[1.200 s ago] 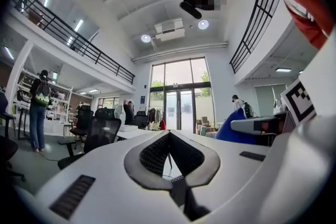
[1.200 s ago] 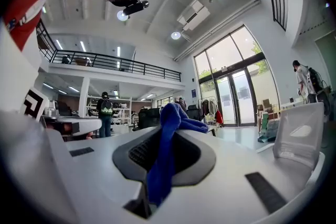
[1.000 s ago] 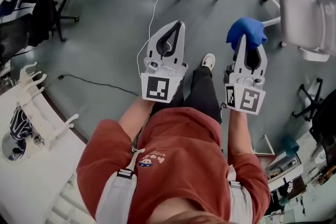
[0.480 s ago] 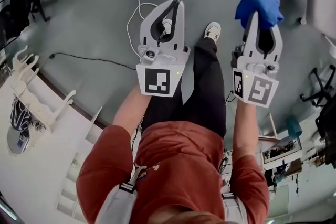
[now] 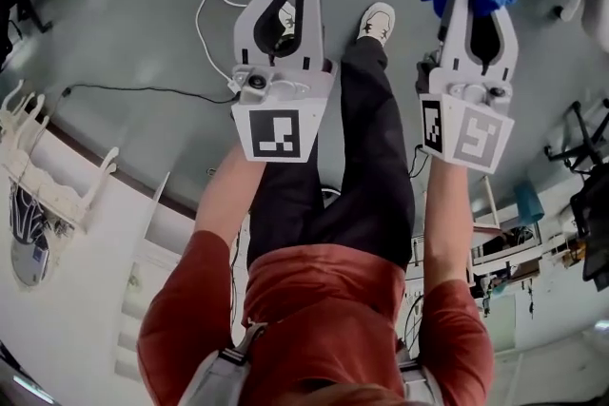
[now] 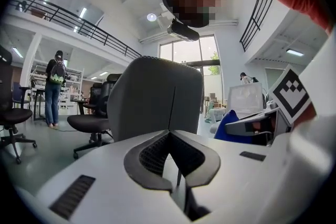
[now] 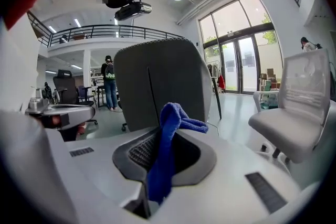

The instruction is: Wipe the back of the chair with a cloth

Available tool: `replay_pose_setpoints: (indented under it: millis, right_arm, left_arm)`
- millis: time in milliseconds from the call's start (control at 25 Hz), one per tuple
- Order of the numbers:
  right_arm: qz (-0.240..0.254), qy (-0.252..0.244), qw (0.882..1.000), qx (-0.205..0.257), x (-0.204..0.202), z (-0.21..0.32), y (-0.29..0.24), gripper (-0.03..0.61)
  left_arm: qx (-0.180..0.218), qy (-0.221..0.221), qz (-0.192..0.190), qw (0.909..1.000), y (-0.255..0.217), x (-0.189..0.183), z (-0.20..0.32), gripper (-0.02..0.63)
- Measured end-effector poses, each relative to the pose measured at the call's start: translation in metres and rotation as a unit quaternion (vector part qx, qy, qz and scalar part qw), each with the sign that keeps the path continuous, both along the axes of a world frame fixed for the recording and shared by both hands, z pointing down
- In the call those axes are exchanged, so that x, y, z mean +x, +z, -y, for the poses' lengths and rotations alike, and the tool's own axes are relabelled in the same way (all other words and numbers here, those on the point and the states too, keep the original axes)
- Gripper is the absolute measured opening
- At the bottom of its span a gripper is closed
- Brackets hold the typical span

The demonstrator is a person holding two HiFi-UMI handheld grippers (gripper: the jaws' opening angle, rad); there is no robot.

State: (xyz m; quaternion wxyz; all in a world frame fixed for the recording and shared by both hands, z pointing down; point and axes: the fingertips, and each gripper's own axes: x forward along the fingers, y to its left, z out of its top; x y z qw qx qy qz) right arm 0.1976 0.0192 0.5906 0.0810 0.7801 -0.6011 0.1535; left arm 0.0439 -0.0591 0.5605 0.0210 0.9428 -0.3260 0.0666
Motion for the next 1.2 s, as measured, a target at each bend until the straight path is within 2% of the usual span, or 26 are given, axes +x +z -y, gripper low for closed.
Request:
replay_pose_setpoints:
  millis: [200,400,560,880,1200]
  right_arm:
    - [0.009,-0.003,1.000,-0.016,-0.010,0.002,0.017,0.057]
    - [0.020,0.000,0.999,-0.030,0.001,0.014,0.037,0.058]
    - [0.038,0.008,0.998,-0.043,0.025,0.033,0.065,0.058]
    - [0.008,0.001,0.993,-0.119,0.085,0.084,0.130,0.058]
    - [-0.023,-0.003,0.989,-0.148,0.132,0.137,0.138,0.057]
  left_arm:
    - [0.002,-0.004,0.006,1.0000,0.007,-0.009,0.003,0.014]
    - [0.004,-0.006,0.012,0.9999,0.007,-0.009,0.008,0.014]
    - [0.005,-0.007,0.016,0.9998,0.008,-0.008,0.014,0.014]
    - [-0.003,-0.016,0.017,0.9997,0.009,-0.009,0.024,0.014]
    - [-0.018,-0.013,0.022,0.9995,0.016,-0.010,0.023,0.014]
